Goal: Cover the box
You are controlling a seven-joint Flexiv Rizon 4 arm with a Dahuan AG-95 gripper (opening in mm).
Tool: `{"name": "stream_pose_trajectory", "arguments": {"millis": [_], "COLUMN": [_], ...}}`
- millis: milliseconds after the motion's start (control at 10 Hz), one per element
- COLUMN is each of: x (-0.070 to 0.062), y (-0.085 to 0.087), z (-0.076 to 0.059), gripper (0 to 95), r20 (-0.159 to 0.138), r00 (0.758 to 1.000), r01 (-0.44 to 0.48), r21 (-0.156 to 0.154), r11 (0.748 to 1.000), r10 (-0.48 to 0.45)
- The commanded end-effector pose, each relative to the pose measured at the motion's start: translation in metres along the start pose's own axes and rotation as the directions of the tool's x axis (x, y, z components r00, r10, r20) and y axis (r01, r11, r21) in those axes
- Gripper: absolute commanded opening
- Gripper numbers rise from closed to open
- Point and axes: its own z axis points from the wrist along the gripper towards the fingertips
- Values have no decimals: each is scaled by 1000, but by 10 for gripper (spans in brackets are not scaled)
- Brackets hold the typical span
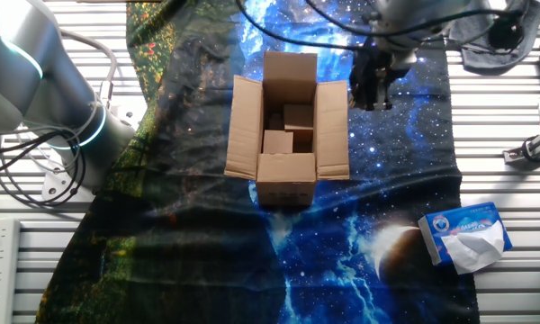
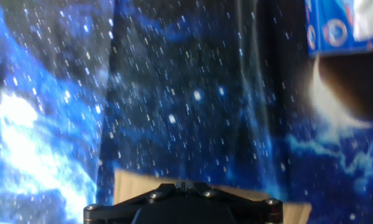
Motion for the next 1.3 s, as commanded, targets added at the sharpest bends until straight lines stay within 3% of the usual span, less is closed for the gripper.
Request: {"name": "stream_pose_trajectory", "arguments": {"millis": [100, 400, 800, 1300], "x": [-3, -7, -9, 2], "y": [-2, -3, -5, -11], "z": [8, 17, 24, 31], "gripper": [0, 0, 0, 0], "r20": [8, 20, 11, -10], "r00": [1000, 1000, 1000, 1000], "r01": [3, 8, 15, 9], "r21": [1, 1, -3, -29], "r11": [1000, 1000, 1000, 1000], "r10": [-3, -8, -15, -9]}}
